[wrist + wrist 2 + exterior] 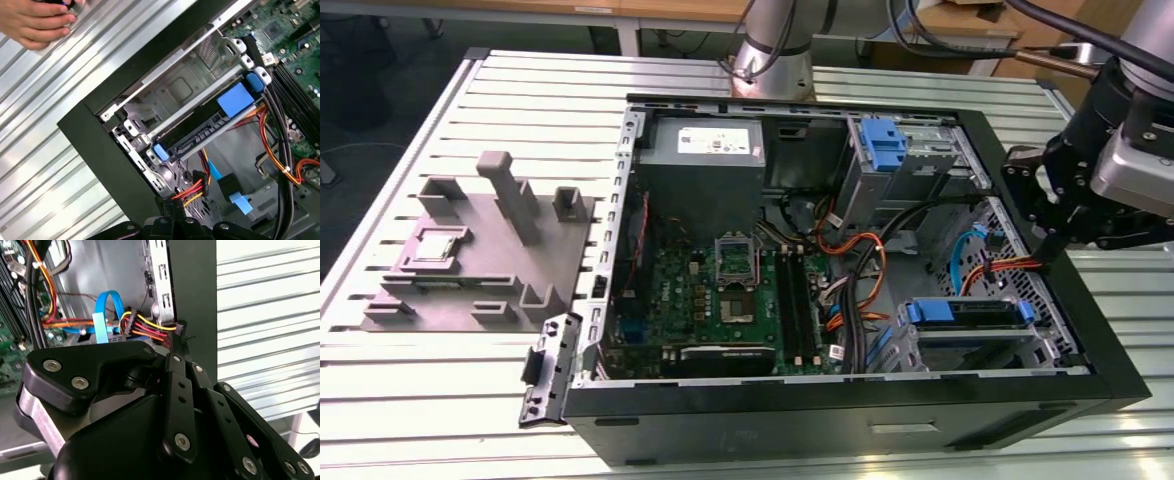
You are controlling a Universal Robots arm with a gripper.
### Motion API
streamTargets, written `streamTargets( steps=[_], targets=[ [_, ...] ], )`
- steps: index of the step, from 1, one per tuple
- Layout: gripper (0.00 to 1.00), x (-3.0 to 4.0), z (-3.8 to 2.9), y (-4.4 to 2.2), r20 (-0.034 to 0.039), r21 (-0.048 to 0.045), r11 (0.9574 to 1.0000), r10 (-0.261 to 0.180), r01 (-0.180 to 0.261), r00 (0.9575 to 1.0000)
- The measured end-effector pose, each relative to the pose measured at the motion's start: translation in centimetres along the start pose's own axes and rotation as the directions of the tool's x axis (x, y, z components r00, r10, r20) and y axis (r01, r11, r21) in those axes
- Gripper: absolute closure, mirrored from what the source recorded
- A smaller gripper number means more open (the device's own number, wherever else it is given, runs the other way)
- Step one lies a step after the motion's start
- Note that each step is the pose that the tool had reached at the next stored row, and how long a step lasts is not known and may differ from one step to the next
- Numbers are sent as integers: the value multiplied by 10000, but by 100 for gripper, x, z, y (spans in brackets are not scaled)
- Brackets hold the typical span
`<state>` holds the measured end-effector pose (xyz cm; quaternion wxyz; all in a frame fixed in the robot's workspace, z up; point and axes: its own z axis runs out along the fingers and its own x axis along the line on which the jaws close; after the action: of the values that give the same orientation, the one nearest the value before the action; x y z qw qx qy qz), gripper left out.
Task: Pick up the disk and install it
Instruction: 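Insert the first disk wire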
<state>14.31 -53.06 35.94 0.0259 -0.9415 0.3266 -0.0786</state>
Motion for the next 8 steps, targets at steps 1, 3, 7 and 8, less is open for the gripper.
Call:
streamTargets(
  steps=[1, 3, 7, 8],
  targets=[
    [89, 0, 2, 0, -50, -52, 10000, -77, 76, 10000],
    [83, -1, 5, 1, -160, -145, 9997, -197, 195, 9997],
    [81, -2, 12, 1, -349, -261, 9987, -456, 448, 9983],
    [75, -2, 15, 1, -376, -271, 9983, -522, 512, 9979]
  ],
)
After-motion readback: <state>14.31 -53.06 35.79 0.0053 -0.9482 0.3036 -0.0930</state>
